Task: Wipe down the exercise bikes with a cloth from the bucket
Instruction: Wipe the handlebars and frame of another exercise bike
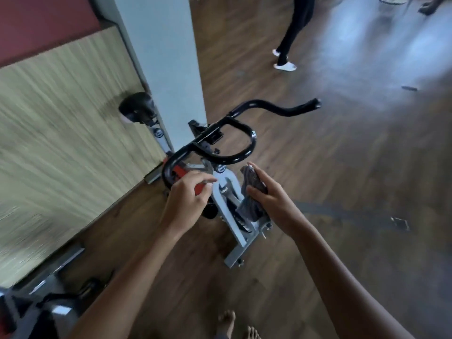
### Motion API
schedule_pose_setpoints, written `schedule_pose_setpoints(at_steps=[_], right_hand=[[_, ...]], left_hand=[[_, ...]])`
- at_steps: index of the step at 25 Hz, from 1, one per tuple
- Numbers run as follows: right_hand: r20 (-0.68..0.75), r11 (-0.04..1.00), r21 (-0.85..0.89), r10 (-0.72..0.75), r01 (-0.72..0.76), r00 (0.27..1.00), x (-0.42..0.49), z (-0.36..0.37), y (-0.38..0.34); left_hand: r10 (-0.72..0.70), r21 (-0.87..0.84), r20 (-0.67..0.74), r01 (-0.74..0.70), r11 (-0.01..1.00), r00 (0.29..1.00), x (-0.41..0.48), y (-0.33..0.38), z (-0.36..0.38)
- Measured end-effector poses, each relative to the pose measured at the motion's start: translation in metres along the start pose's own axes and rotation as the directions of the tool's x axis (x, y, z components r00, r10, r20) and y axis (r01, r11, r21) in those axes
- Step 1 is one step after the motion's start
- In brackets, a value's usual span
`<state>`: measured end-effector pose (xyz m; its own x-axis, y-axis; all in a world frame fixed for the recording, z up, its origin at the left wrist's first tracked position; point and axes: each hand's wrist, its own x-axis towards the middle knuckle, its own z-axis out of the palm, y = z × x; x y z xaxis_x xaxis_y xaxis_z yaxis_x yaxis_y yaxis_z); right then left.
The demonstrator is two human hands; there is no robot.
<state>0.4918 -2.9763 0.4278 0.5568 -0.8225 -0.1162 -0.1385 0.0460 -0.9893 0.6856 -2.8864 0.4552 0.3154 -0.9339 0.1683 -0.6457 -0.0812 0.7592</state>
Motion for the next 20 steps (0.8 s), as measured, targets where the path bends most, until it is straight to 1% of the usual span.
schedule_pose_setpoints(at_steps=[3, 6, 9, 12, 16, 18, 20], right_hand=[[-0.146, 1.0, 0.004, 0.03, -0.03, 0.989, -0.046, -0.026, -0.006], [-0.309, 0.999, -0.005, 0.037, -0.041, 0.95, -0.088, -0.051, -0.007], [-0.45, 0.998, 0.004, 0.063, -0.068, 0.891, -0.12, -0.084, -0.009], [-0.596, 0.998, 0.0, 0.056, -0.07, 0.801, -0.145, -0.128, -0.005], [-0.734, 0.996, 0.027, 0.077, -0.084, 0.675, -0.17, -0.2, 0.014], [-0.771, 0.995, 0.042, 0.092, -0.094, 0.63, -0.178, -0.243, 0.027], [-0.793, 0.993, 0.061, 0.112, -0.105, 0.599, -0.184, -0.292, 0.039]], left_hand=[[0.104, 0.012, 0.132, -0.107, 0.994, 0.986, 0.003, 0.038, 0.018], [0.224, 0.002, 0.266, -0.233, 0.972, 0.938, 0.012, 0.074, 0.048], [0.339, -0.025, 0.388, -0.358, 0.933, 0.857, 0.025, 0.109, 0.089], [0.443, -0.066, 0.477, -0.471, 0.88, 0.759, 0.035, 0.149, 0.14], [0.476, -0.096, 0.573, -0.522, 0.847, 0.667, 0.047, 0.198, 0.221], [0.49, -0.117, 0.597, -0.535, 0.837, 0.636, 0.055, 0.221, 0.264], [0.484, -0.12, 0.617, -0.534, 0.837, 0.62, 0.066, 0.247, 0.308]])
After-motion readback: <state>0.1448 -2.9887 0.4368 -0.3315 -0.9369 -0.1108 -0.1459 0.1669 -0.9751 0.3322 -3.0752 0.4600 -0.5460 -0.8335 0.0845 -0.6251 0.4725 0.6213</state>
